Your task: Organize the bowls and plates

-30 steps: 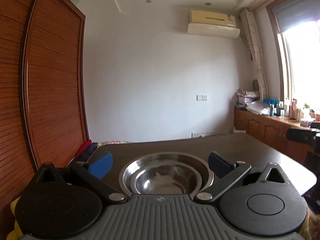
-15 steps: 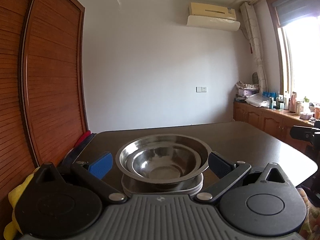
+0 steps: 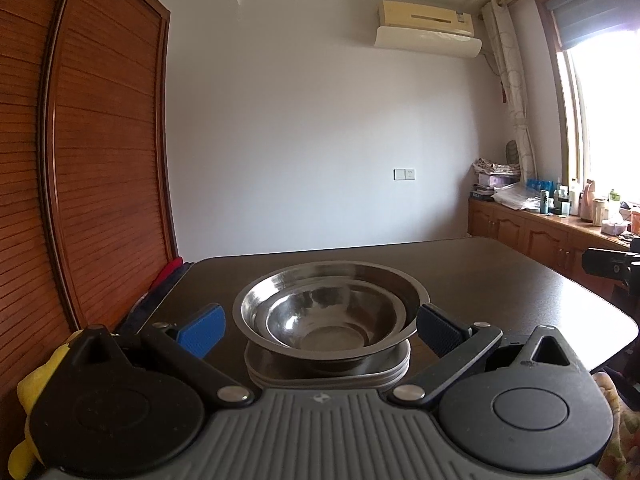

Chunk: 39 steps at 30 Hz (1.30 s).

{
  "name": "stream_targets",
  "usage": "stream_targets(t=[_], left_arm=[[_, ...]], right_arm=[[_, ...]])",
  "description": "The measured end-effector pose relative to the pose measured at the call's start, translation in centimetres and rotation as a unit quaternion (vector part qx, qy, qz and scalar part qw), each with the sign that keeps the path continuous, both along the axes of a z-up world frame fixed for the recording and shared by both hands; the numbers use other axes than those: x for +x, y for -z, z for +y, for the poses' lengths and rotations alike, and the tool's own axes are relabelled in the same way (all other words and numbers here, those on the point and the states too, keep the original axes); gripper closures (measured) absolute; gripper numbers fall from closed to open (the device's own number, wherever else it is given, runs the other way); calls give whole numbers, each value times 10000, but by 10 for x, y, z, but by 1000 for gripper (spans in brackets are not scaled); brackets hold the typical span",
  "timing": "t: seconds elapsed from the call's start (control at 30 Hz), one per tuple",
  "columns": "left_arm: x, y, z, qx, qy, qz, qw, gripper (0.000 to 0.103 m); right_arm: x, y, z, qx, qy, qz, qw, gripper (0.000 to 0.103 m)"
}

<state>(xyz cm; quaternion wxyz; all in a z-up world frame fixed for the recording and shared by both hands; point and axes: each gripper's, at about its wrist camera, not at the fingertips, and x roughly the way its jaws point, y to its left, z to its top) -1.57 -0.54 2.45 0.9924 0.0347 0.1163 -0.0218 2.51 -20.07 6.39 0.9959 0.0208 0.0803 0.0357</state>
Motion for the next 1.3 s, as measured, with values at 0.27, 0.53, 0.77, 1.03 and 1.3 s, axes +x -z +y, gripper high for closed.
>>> stream_targets(t=[0.27, 0.53, 0.77, 1.03, 1.3], left_arm=[[0, 1, 2, -1, -36, -13, 10000, 0], [0, 1, 4, 8, -53, -14, 10000, 0], [-1, 1, 3, 23, -71, -15, 10000, 0], [-1, 1, 3, 20, -66, -8, 10000, 0], [-2, 1, 5, 3, -50, -15, 10000, 0]], right_arm=[[0, 1, 1, -21, -5, 6, 10000, 0], [-1, 1, 1, -15, -16, 2, 10000, 0], [-2, 0, 2, -22, -19, 23, 10000, 0], [-2, -1, 3, -30, -33, 30, 10000, 0], [-2, -1, 4, -39, -50, 47, 10000, 0]])
